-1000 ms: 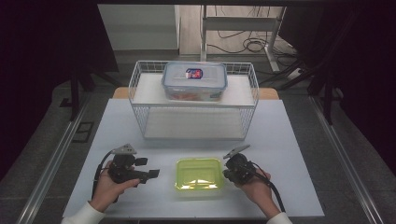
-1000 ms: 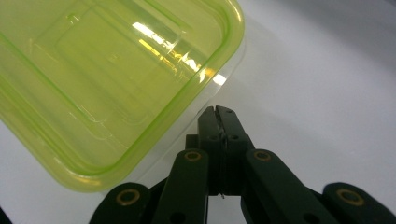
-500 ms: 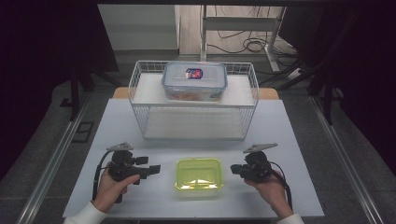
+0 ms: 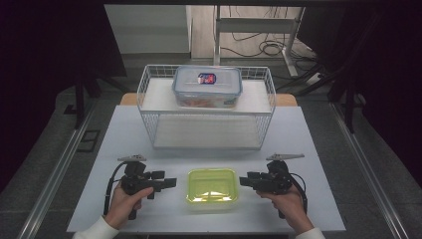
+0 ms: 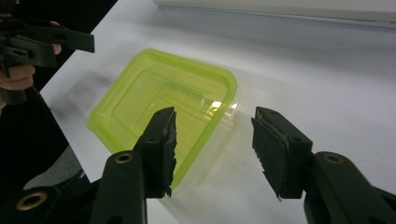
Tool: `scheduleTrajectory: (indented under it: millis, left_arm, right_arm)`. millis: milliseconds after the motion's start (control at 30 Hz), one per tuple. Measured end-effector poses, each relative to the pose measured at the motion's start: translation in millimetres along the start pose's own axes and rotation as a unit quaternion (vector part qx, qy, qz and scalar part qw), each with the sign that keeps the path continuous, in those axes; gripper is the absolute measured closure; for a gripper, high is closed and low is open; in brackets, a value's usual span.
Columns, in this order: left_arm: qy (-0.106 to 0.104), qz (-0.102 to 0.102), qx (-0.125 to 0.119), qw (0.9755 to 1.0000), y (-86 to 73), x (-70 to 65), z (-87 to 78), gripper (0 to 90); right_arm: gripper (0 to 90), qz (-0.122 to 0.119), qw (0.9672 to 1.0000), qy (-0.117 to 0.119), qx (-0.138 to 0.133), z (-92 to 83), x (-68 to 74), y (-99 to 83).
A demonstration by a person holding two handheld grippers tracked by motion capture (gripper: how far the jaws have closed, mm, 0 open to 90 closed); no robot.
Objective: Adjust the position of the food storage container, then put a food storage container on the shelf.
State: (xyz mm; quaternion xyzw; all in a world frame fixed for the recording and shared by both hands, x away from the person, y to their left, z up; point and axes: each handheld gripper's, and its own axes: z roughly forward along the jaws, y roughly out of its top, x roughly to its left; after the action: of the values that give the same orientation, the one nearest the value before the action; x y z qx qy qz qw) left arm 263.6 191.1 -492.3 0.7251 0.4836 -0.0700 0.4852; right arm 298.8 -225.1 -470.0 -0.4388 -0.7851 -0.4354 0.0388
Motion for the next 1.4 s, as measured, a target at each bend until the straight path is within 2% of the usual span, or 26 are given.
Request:
scheduleTrajectory:
  millis: [100,333,467,700,767,833,900,1033,1267,1300,1400]
  left_arm:
    - [-0.005,-0.007,-0.001,1.0,-0.9,-0.3,2.7,22.6]
    - [-0.008,-0.01,0.015,0.9998,-3.7,-3.5,15.9,22.7]
    - [-0.022,-0.034,0.018,0.999,-2.7,-2.0,23.6,22.8]
    - [-0.043,-0.075,0.02,0.996,-1.2,4.5,34.2,25.9]
    - [-0.048,-0.089,0.028,0.9945,-2.5,7.9,39.0,28.0]
    - [-0.046,-0.092,0.039,0.9939,-3.7,10.3,43.9,30.0]
    - [-0.046,-0.091,0.045,0.9938,-4.4,10.4,47.6,32.7]
    - [-0.063,-0.099,0.056,0.9915,-5.9,9.6,53.8,38.7]
    - [-0.1,-0.12,0.07,0.9853,-8.3,9.9,61.5,54.6]
    - [-0.104,-0.123,0.074,0.9842,-8.7,9.9,62.7,57.1]
    - [-0.107,-0.127,0.079,0.9829,-9.5,9.6,65.1,67.9]
  right_arm:
    - [47.6,0.007,1.0,0.005,0.001,2.2,-0.8,-0.5]
    - [45.9,0.027,0.9996,0.01,-0.001,5.9,-7.6,-0.9]
    - [45.9,0.034,0.9993,0.012,0.004,9.0,-10.2,-2.0]
    - [47.4,0.049,0.9985,0.02,0.014,16.8,-13.1,-5.3]
    - [48.2,0.052,0.9983,0.021,0.016,19.4,-14.4,-6.0]
    - [49.2,0.058,0.9979,0.024,0.018,21.4,-15.5,-6.5]
    - [50.3,0.063,0.9974,0.027,0.021,23.4,-16.6,-7.0]
    - [53.7,0.07,0.9967,0.033,0.026,26.3,-17.8,-8.3]
    - [61.2,0.091,0.9942,0.051,0.027,31.6,-21.2,-12.6]
    - [63.2,0.097,0.9932,0.058,0.028,32.7,-21.6,-13.4]
    - [71.5,0.117,0.9893,0.078,0.038,36.2,-22.1,-15.9]
